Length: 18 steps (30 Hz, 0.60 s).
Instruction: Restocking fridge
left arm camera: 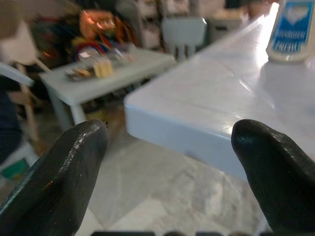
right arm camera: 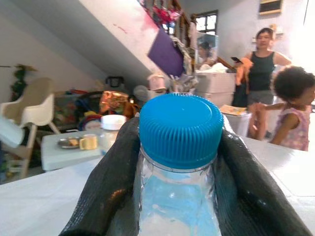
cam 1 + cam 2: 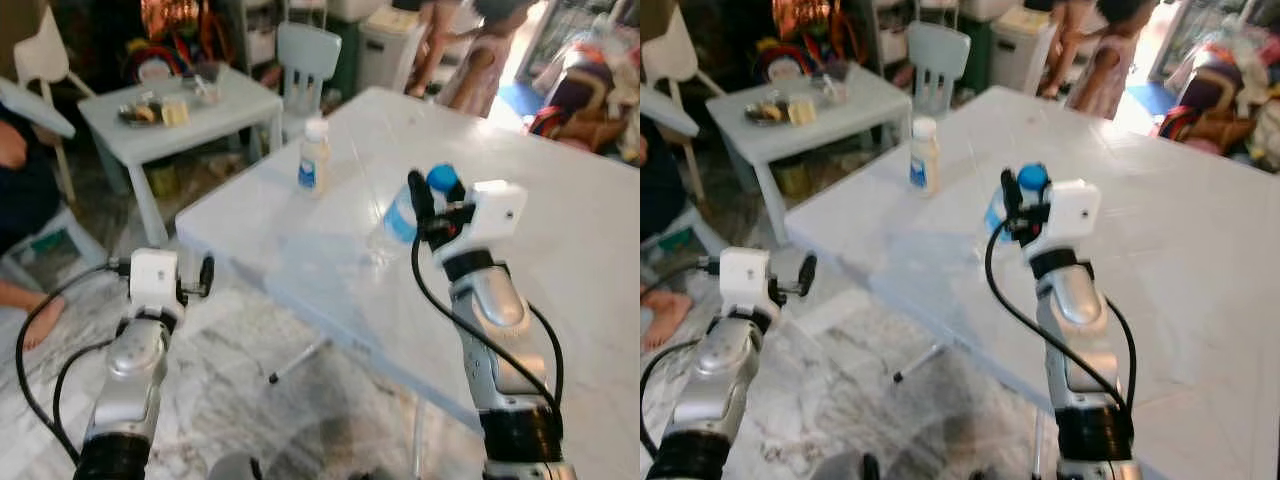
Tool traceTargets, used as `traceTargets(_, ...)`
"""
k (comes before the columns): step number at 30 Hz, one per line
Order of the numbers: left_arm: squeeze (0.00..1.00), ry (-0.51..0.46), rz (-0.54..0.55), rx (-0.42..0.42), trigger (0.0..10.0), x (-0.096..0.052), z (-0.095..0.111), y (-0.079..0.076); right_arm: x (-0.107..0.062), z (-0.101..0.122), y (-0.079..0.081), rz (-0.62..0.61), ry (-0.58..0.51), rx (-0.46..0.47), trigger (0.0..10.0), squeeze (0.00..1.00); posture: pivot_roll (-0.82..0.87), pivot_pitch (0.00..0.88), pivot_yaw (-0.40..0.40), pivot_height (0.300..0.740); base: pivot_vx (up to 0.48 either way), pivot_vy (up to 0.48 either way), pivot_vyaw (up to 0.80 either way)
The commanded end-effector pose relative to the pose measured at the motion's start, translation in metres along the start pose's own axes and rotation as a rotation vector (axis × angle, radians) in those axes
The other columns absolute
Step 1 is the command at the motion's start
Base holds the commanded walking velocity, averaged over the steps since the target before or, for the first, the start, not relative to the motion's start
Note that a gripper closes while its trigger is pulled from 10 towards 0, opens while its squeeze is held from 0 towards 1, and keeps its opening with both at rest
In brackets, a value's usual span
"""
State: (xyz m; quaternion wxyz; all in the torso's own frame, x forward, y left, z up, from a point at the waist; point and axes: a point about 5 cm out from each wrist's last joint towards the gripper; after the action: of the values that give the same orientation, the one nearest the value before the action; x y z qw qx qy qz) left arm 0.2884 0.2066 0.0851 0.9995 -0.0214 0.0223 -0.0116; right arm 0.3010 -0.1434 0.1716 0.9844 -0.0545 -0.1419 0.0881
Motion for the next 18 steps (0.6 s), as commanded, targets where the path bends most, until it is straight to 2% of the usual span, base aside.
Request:
traceTargets(1,0.00,0.015,0.000,-0.005,10.0,-0.0014,-0.0044,-0.0008,-0.0082,-0.0260,-0.0014,-0.008,0.147,0.003,10.0,0.00,0.00,0.000,0.005,0.740,-0.315,0.000,0.00)
traceTargets(3,0.00,0.014,-0.003,-0.004,10.0,-0.0002,-0.0040,-0.0012,-0.0071,-0.0289,-0.0043,-0.044,0.172,-0.067,10.0,0.00,0.00,0.000,0.006,0.740,-0.317,0.000,0.00)
traceTargets(4,0.00,0.014,-0.003,-0.004,10.0,-0.0002,-0.0040,-0.0012,-0.0071,-0.0289,-0.0043,-0.044,0.172,-0.067,10.0,0.00,0.00,0.000,0.006,0.740,-0.319,0.000,0.00)
traceTargets(5,0.00,0.011,-0.003,-0.004,10.0,0.0008,-0.0033,-0.0012,-0.0069,-0.0319,-0.0019,-0.029,0.192,-0.003,10.0,0.00,0.00,0.000,0.006,0.740,-0.315,0.000,0.00)
traceTargets(8,0.00,0.006,-0.002,-0.002,10.0,0.0025,-0.0018,-0.0004,-0.0047,-0.0325,-0.0038,-0.066,0.196,-0.048,10.0,0.00,0.00,0.000,0.006,0.740,-0.315,0.000,0.00)
traceTargets(10,0.00,0.003,0.000,-0.001,10.0,0.0031,-0.0009,0.0001,-0.0042,-0.0313,0.0010,-0.011,0.196,0.020,10.0,0.00,0.00,0.000,0.008,0.740,-0.315,0.000,0.00)
traceTargets(11,0.00,0.000,0.002,0.001,10.0,0.0033,-0.0002,0.0011,-0.0034,-0.0302,0.0028,0.002,0.192,-0.010,10.0,0.00,0.01,0.000,0.010,0.740,-0.311,0.000,0.00)
traceTargets(14,0.00,-0.003,0.006,0.005,10.0,0.0033,0.0007,0.0034,-0.0017,-0.0264,0.0039,-0.004,0.164,-0.023,10.0,0.00,0.01,0.000,0.013,0.740,-0.315,0.000,0.00)
traceTargets(17,0.00,-0.007,0.006,0.017,10.0,0.0041,0.0019,0.0047,0.0007,-0.0250,0.0047,-0.005,0.157,0.014,10.0,0.00,0.02,0.000,0.008,0.740,-0.315,0.000,0.00)
traceTargets(18,0.00,-0.009,0.007,0.017,10.0,0.0047,0.0027,0.0052,0.0017,-0.0245,0.0048,-0.004,0.153,0.020,10.0,0.00,0.02,0.000,0.007,0.740,-0.315,0.000,0.80)
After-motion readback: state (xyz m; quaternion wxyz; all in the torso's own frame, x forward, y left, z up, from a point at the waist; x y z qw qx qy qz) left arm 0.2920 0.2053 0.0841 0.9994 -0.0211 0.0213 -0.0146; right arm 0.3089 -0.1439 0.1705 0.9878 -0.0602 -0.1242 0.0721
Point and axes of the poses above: a point about 5 cm out from each wrist's last joint towards the gripper, its own x axis pointing out of the wrist towards the gripper, its own z axis along the axis of the wrist's last joint, y = z × x, and after that the axes turned 10 degrees about -x, right-handed
